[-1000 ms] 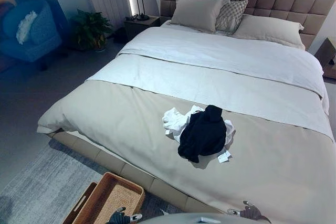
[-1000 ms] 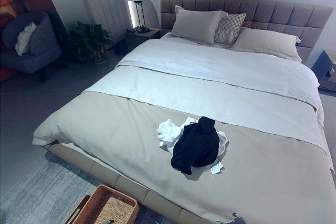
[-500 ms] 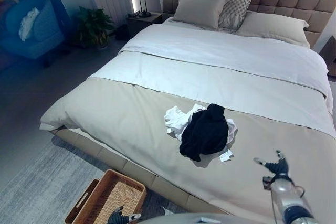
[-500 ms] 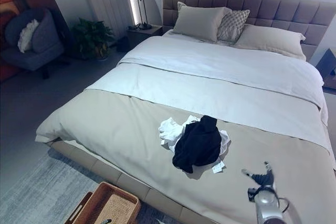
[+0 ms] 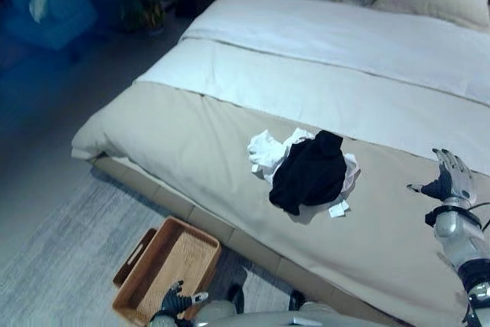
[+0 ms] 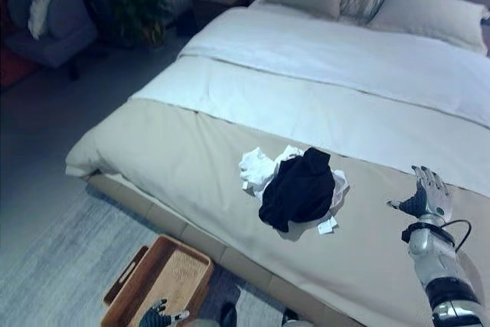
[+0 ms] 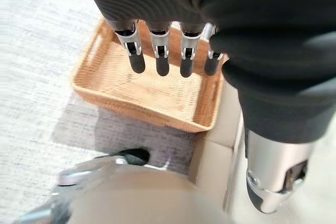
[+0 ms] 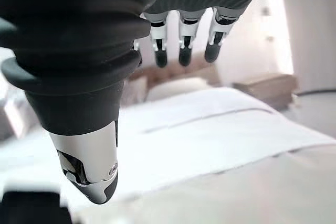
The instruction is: Pick up clothes into the bucket
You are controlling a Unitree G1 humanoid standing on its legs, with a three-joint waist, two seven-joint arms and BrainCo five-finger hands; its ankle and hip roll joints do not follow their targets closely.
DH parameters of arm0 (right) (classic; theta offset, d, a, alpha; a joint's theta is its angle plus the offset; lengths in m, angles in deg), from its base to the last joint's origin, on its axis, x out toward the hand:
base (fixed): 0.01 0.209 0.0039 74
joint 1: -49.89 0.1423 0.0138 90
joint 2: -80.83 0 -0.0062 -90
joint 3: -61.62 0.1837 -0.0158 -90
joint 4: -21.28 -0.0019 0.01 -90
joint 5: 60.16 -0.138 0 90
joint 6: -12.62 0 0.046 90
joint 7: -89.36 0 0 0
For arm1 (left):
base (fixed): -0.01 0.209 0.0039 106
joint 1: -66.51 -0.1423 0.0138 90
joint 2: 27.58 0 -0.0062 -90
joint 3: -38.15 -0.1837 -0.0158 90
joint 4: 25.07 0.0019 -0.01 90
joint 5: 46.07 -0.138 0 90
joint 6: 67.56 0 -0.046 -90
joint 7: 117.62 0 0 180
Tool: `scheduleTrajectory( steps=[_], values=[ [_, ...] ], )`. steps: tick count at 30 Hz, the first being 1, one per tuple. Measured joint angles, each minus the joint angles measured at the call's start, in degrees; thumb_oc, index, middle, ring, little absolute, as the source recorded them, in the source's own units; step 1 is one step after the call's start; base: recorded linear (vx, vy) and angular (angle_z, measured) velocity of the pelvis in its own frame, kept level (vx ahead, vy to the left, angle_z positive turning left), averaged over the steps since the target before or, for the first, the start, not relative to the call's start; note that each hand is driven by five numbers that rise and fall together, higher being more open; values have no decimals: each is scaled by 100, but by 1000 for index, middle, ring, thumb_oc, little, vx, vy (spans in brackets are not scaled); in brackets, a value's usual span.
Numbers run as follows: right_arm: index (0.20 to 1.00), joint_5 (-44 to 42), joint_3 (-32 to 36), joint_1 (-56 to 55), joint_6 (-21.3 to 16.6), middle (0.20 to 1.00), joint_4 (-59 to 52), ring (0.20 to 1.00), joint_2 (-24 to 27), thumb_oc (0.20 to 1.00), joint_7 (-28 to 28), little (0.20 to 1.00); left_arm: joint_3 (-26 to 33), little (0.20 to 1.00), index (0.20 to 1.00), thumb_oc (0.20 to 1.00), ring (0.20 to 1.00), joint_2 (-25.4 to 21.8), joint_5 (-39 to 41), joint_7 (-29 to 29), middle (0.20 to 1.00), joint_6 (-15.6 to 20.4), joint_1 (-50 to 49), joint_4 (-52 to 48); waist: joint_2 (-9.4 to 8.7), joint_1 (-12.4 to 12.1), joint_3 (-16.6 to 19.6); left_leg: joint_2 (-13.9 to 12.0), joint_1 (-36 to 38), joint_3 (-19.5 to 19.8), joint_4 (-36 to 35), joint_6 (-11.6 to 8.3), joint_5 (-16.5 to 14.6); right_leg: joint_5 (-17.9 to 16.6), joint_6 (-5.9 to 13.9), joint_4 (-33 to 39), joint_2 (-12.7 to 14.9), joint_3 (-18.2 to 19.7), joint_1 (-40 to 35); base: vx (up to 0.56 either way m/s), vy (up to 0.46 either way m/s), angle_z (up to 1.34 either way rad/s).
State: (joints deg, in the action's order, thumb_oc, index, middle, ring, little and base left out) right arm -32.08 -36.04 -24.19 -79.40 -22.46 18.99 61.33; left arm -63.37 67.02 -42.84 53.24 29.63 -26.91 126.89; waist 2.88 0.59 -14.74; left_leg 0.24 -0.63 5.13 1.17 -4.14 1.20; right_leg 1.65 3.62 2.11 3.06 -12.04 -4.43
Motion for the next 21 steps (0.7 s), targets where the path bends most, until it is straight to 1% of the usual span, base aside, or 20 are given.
scheduleTrajectory(
  steps=[2, 3, 4, 5, 6, 7, 9, 10, 11, 13, 14, 15, 17, 19, 21],
  values=[
    [1000, 49, -394, 619, 8, 1000, 224, 1000, 9, 1000, 45, 1000, -199, 1000, 1000, 1000, 1000, -67, 30, -45, 1000, 0, 312, 22, 50, 1, -283, -2, -502, 66, 277, -26, 45, 72, -20, -429, 33, -17, 588, -165, 29, 13],
    [1000, 49, -442, 769, 8, 1000, 293, 1000, -1, 1000, 51, 1000, -230, 1000, 1000, 1000, 1000, -73, 40, -58, 1000, -2, 401, 28, 76, -26, -387, 2, -596, 82, 313, -28, 52, 96, -46, -523, 25, -22, 708, -91, 21, 13],
    [1000, 39, -490, 1051, 16, 1000, 462, 1000, -59, 1000, 89, 1000, -322, 1000, 1000, 1000, 1000, -70, 112, -90, 1000, -2, 535, 6, 133, -55, -551, 3, -753, 118, 366, -28, 57, 167, -61, -771, 40, -40, 941, -84, 20, 9],
    [1000, 37, -526, 1138, 16, 1000, 485, 1000, -77, 1000, 96, 1000, -335, 1000, 1000, 1000, 1000, -69, 144, -92, 1000, 4, 568, -6, 147, -75, -604, 4, -798, 122, 365, -28, 57, 221, -66, -885, 67, -39, 1036, -85, 20, 7],
    [1000, -31, -715, 1384, 12, 1000, 665, 1000, -131, 1000, 91, 1000, -393, 1000, 1000, 1000, 1000, -80, 265, -129, 1000, 6, 608, -40, 150, -139, -661, 23, -947, 111, 424, -26, 58, 368, -68, -1215, 114, -14, 1326, -78, 16, -1],
    [1000, -75, -791, 1474, 12, 1000, 710, 1000, -146, 1000, 93, 1000, -456, 1000, 1000, 1000, 1000, -102, 269, -147, 1000, 14, 629, -48, 138, -159, -702, 26, -1015, 109, 457, -26, 58, 449, -77, -1362, 159, 10, 1464, -113, 18, 3],
    [1000, -253, -933, 1824, 6, 1000, 693, 1000, -191, 1000, 80, 1000, -586, 1000, 1000, 1000, 1000, -179, 436, -229, 1000, 54, 676, -204, 104, -164, -869, 126, -1384, 71, 623, 1, 74, 630, -112, -2009, 328, 77, 2058, -119, 22, 1],
    [1000, -334, -937, 1990, 6, 1000, 689, 1000, -210, 1000, 76, 1000, -580, 1000, 1000, 1000, 1000, -195, 500, -257, 1000, 92, 749, -264, 105, -165, -1010, 178, -1520, 28, 671, 14, 82, 690, -125, -2267, 380, 120, 2280, -110, 17, -5],
    [1000, -395, -954, 2077, 12, 1000, 687, 1000, -244, 1000, 60, 1000, -626, 1000, 1000, 1000, 1000, -199, 543, -286, 1000, 97, 759, -326, 93, -161, -1045, 207, -1638, 15, 739, 31, 94, 694, -124, -2387, 403, 146, 2431, -131, 5, -6],
    [1000, -483, -1033, 2291, 10, 1000, 648, 1000, -283, 1000, -41, 1000, -694, 1000, 1000, 1000, 1000, -247, 662, -351, 1000, 114, 887, -457, 83, -158, -1246, 235, -1882, -15, 876, 38, 99, 716, -129, -2603, 453, 200, 2708, -97, 6, -3],
    [1000, -547, -1094, 2388, 15, 1000, 664, 1000, -316, 1000, -87, 1000, -706, 1000, 1000, 1000, 1000, -248, 723, -385, 1000, 156, 1015, -474, 90, -159, -1386, 251, -1998, 0, 941, 52, 109, 718, -134, -2693, 472, 198, 2829, -95, 14, 7],
    [1000, -615, -1195, 2567, 40, 1000, 621, 1000, -398, 1000, -135, 1000, -773, 1000, 1000, 1000, 1000, -294, 783, -450, 1000, 208, 1086, -510, 66, -136, -1452, 280, -2196, 18, 1043, 63, 116, 735, -159, -2832, 504, 197, 3047, -121, 20, 8],
    [1000, -647, -1251, 2716, 44, 1000, 514, 1000, -415, 1000, -262, 1000, -864, 1000, 1000, 1000, 1000, -299, 899, -485, 1000, 217, 1187, -644, 78, -142, -1473, 305, -2464, 22, 1101, 100, 142, 751, -186, -2984, 547, 207, 3354, -59, 14, 6],
    [1000, -720, -1300, 2881, 60, 1000, 450, 1000, -463, 1000, -387, 1000, -964, 1000, 1000, 1000, 1000, -333, 935, -508, 1000, 262, 1293, -730, 91, -149, -1558, 319, -2630, 50, 1148, 153, 182, 747, -190, -3070, 569, 191, 3512, -53, 13, 9],
    [1000, -797, -1378, 3164, 68, 1000, 446, 1000, -528, 1000, -506, 1000, -1081, 1000, 1000, 1000, 1000, -351, 934, -525, 1000, 320, 1380, -744, 98, -140, -1567, 346, -2792, 71, 1160, 172, 196, 756, -197, -3159, 602, 180, 3704, -57, 18, 9]
  ],
)
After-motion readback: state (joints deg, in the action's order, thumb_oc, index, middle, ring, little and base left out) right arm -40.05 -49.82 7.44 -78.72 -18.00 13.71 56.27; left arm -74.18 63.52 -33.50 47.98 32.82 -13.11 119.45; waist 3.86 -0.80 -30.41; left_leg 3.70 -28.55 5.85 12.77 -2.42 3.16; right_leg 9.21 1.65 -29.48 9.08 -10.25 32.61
